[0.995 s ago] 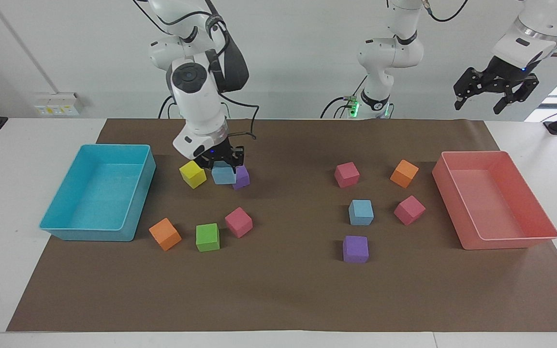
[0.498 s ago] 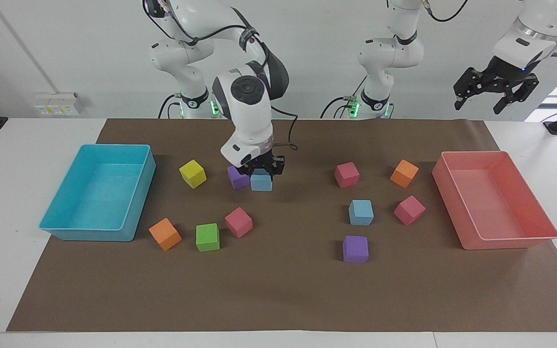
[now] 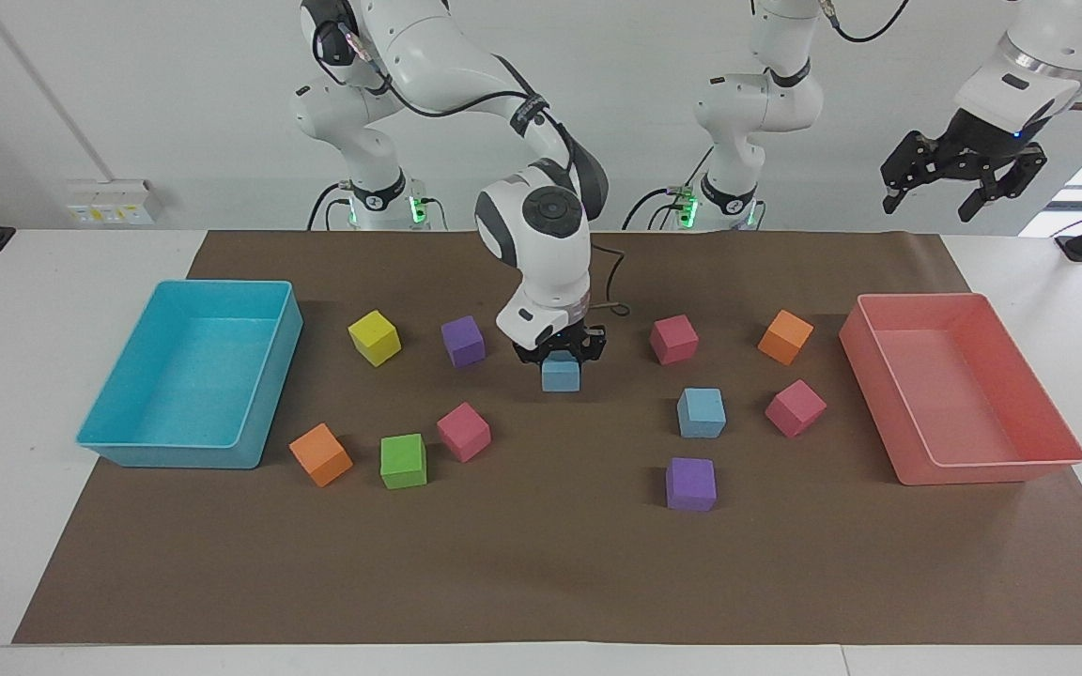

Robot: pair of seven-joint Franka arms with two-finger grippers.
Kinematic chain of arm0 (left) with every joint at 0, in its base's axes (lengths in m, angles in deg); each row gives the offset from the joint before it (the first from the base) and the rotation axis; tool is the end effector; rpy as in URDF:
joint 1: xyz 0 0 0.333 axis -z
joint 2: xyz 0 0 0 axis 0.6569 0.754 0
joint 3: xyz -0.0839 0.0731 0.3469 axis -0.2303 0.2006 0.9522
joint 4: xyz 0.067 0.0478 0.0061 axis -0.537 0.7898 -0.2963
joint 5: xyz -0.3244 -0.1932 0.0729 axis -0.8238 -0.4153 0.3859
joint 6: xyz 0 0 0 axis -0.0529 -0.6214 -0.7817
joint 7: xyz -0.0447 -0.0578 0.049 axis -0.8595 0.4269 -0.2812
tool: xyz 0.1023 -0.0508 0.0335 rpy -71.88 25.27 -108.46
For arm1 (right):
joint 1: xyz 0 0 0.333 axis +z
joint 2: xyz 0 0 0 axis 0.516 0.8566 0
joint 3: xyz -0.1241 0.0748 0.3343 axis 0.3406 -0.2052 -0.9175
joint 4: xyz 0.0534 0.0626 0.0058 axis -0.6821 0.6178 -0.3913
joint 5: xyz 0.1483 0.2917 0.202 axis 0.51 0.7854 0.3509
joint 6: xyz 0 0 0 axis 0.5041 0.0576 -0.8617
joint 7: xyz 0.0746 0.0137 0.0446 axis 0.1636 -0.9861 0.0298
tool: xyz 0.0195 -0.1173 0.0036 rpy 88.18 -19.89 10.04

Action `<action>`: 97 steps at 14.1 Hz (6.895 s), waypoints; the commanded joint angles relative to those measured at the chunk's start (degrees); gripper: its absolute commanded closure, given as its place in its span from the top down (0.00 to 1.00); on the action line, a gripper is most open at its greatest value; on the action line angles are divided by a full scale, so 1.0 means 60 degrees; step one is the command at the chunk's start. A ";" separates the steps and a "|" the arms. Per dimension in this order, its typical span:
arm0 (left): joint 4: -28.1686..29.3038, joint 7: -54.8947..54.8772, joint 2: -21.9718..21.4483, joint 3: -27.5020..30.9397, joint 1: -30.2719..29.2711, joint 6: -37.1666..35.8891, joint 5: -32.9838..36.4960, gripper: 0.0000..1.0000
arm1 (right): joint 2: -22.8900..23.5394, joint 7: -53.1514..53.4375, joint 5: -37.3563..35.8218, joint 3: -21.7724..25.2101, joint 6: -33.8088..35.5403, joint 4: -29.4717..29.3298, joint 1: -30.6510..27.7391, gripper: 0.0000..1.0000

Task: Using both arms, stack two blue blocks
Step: 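Carry the light-blue cube with the right gripper toward the table center, then lower the light-blue cube at the center and open the right gripper, then reach the left gripper to the other light-blue cube near the pink cube, then close the left gripper on the light-blue cube and lift it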

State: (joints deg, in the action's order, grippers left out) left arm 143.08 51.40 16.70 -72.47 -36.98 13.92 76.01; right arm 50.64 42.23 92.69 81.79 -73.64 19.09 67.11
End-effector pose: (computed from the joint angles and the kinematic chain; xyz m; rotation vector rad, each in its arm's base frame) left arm 0.5170 -0.0065 0.7224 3.1123 -0.3048 -0.0348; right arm 0.5779 0.4002 0.3992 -3.0757 -0.0125 -0.0145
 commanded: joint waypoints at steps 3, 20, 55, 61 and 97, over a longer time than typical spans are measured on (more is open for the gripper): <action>0.0325 -0.0070 -0.0288 -0.0066 -0.0080 0.0010 0.0108 1.00 | 0.0474 -0.0386 -0.0475 -0.0142 -0.0380 -0.0237 0.0027 0.00; 0.0325 -0.0084 -0.0288 -0.0066 -0.0065 -0.0004 0.0108 1.00 | 0.0987 -0.0548 -0.0417 -0.0142 -0.0983 -0.0105 0.0159 0.00; 0.1043 0.0939 -0.0171 -0.0198 0.0798 0.1313 0.0079 1.00 | -0.1518 -0.6039 0.4460 -0.0157 -0.0470 0.2370 -0.2419 0.58; 0.2798 0.1965 -0.0127 -0.0184 0.1852 0.3230 0.0079 1.00 | -0.1444 -0.6246 0.5470 -0.0142 -0.0528 0.2604 -0.2492 0.00; 0.5408 0.4793 0.3257 -0.0169 0.3143 0.9634 0.0225 1.00 | -0.0360 -0.9088 0.9559 -0.0157 -0.1071 0.3235 -0.2610 0.00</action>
State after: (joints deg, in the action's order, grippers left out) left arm 173.60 78.06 37.31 -74.34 -19.31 70.67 76.01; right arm 48.60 -9.97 147.88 81.30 -78.91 37.76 51.70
